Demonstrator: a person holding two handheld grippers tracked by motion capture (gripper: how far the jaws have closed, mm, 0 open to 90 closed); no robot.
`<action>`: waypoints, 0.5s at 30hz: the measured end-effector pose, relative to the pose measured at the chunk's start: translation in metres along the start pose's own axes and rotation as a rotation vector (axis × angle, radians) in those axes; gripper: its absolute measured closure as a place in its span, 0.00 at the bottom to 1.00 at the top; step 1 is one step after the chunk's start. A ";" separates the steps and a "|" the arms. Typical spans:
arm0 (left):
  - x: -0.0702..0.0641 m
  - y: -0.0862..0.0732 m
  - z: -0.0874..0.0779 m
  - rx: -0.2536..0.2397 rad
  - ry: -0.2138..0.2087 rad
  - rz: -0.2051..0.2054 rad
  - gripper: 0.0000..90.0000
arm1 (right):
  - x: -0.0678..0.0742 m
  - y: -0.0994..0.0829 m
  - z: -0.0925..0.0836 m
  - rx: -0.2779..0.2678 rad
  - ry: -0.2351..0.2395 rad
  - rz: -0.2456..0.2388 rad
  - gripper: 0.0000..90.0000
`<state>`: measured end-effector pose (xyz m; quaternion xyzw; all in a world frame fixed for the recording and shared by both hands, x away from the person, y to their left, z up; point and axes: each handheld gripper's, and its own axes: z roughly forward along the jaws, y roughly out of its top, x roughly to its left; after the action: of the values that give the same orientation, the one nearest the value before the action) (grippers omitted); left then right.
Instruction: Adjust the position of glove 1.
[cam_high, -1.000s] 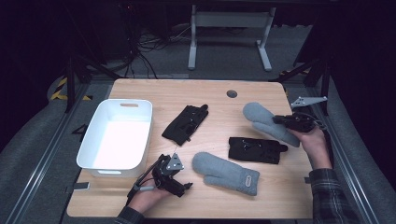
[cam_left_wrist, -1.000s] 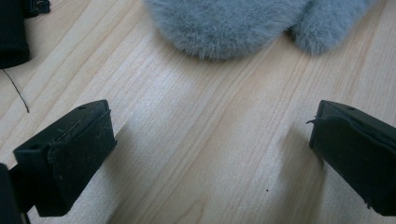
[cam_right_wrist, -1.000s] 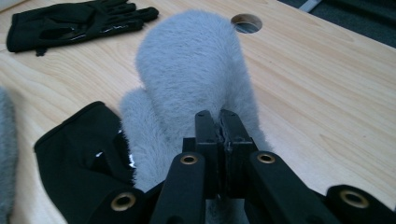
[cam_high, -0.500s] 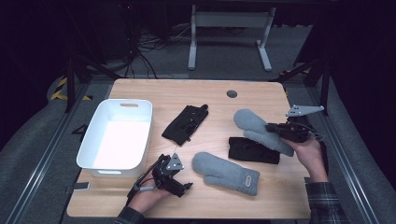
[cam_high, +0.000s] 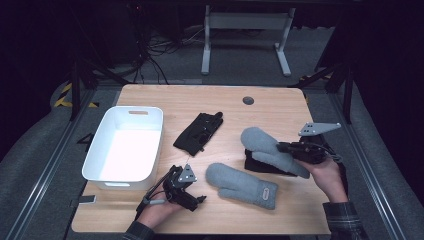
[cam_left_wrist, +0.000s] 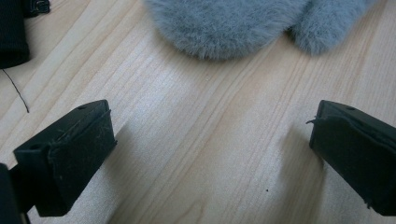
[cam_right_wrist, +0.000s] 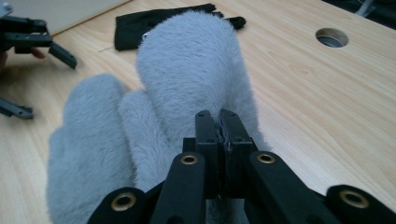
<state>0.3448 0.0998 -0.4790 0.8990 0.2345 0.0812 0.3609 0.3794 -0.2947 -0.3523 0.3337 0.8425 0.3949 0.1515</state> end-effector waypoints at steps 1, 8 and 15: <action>0.000 0.000 0.000 0.000 0.000 0.000 0.00 | 0.003 0.000 0.000 0.003 0.003 -0.005 0.98; 0.000 0.000 0.000 0.000 0.000 0.000 0.00 | 0.023 -0.001 0.003 0.018 0.030 -0.018 0.98; 0.000 0.000 0.000 0.000 0.000 0.000 0.00 | 0.045 0.000 0.010 0.034 0.066 -0.046 0.98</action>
<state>0.3448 0.0998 -0.4790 0.8989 0.2344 0.0814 0.3611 0.3519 -0.2585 -0.3588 0.3037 0.8609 0.3878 0.1271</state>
